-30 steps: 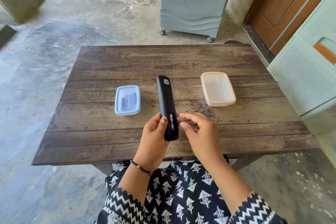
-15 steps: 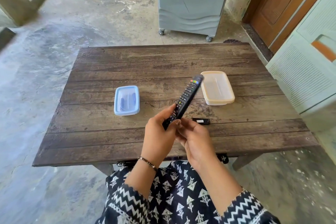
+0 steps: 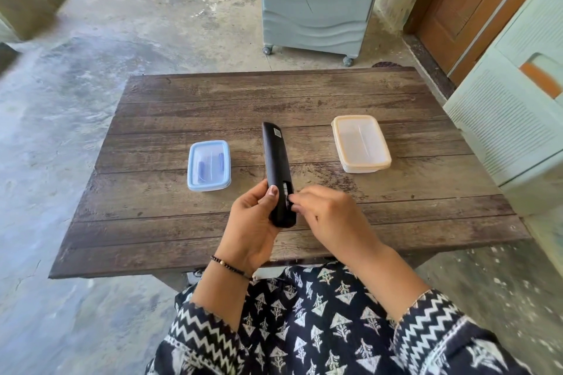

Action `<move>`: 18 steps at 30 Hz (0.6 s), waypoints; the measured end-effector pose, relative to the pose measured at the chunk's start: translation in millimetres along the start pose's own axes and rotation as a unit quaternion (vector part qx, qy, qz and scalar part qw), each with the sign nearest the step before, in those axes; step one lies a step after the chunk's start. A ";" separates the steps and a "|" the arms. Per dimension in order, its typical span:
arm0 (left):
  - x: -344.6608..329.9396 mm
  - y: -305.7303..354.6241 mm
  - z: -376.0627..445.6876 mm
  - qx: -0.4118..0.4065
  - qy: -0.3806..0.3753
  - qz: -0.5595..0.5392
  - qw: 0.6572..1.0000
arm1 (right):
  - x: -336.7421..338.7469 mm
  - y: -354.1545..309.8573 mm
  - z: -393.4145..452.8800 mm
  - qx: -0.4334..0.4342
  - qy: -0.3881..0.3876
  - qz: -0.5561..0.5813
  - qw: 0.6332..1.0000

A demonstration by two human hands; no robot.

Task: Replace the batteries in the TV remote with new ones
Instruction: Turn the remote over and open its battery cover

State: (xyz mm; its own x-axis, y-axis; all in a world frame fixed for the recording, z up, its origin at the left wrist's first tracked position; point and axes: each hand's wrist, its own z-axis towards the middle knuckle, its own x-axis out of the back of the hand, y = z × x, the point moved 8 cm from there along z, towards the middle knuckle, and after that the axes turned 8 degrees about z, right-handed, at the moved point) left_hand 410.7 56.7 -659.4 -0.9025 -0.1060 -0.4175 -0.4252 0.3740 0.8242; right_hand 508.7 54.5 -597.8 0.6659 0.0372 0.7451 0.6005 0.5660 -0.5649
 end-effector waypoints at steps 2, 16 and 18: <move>-1.5 -0.8 -0.3 0.006 -0.009 -0.009 1.000 | 0.7 1.7 3.0 0.007 -0.011 0.008 1.000; 5.8 -10.2 -1.9 0.037 0.015 0.014 0.999 | -10.3 -16.9 15.5 0.112 -0.150 -0.099 0.977; 7.2 -7.9 -0.6 0.040 0.030 0.007 0.999 | -9.7 -19.1 17.1 0.111 -0.143 -0.097 0.979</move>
State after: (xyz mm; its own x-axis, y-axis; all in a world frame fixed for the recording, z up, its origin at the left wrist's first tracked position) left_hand 407.5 52.4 -668.8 -0.9115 -0.1538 -0.3815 -0.4085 0.4476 0.7954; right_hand 483.2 57.5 -588.2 0.3776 0.1227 0.9178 0.5717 0.7488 -0.3353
